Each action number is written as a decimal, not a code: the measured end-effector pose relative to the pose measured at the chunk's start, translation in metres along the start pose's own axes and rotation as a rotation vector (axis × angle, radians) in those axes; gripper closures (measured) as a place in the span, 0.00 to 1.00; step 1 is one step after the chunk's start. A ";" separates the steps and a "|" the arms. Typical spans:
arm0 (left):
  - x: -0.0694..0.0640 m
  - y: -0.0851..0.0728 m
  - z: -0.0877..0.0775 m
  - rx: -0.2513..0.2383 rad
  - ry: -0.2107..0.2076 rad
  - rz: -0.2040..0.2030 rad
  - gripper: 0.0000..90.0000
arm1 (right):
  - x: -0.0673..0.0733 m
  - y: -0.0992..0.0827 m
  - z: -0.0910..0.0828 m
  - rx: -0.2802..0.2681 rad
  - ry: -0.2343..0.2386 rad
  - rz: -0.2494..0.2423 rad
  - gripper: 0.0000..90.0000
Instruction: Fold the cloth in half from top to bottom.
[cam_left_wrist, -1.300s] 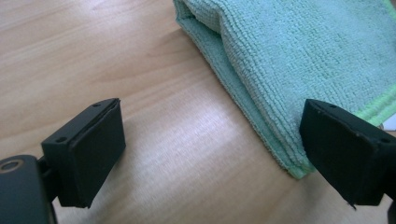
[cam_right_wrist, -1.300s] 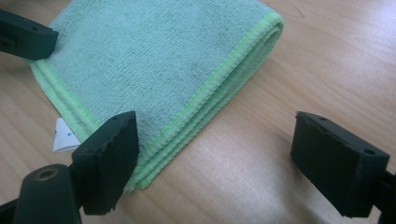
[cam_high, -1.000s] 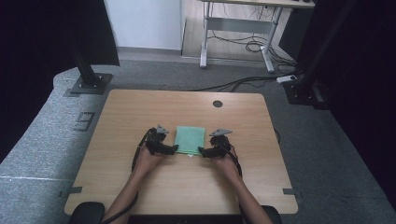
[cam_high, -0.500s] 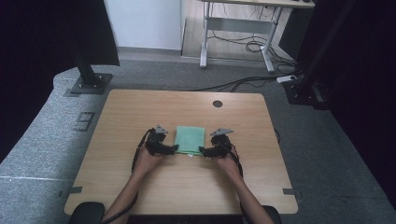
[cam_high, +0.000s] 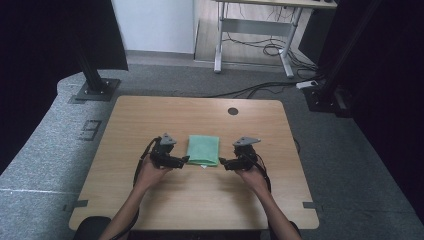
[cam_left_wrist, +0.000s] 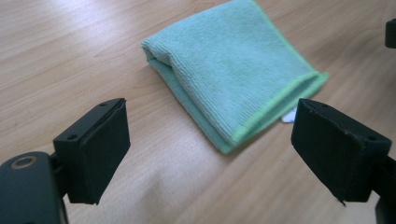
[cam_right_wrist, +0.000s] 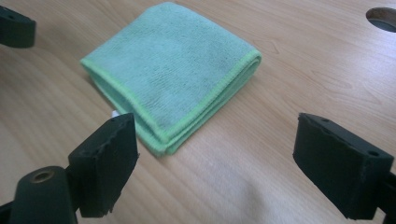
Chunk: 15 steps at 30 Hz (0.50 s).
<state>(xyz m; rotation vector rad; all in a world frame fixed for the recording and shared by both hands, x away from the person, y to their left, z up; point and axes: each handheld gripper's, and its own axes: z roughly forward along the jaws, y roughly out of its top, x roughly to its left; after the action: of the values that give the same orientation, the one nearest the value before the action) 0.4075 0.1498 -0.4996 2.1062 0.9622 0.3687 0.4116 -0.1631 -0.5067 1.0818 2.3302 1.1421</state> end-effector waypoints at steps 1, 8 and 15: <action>-0.001 -0.001 -0.004 -0.002 -0.004 0.004 0.13 | 0.000 0.000 -0.003 0.000 0.003 -0.001 0.15; -0.007 -0.005 -0.027 -0.014 -0.004 0.028 0.10 | 0.001 -0.004 -0.026 0.002 0.011 -0.005 0.13; -0.011 -0.017 -0.044 -0.007 0.019 0.056 0.06 | 0.005 -0.013 -0.044 0.001 0.011 -0.022 0.09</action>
<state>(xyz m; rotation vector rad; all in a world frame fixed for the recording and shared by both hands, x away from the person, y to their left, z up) 0.3678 0.1723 -0.4824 2.1303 0.9134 0.4201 0.3769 -0.1878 -0.4890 1.0503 2.3452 1.1418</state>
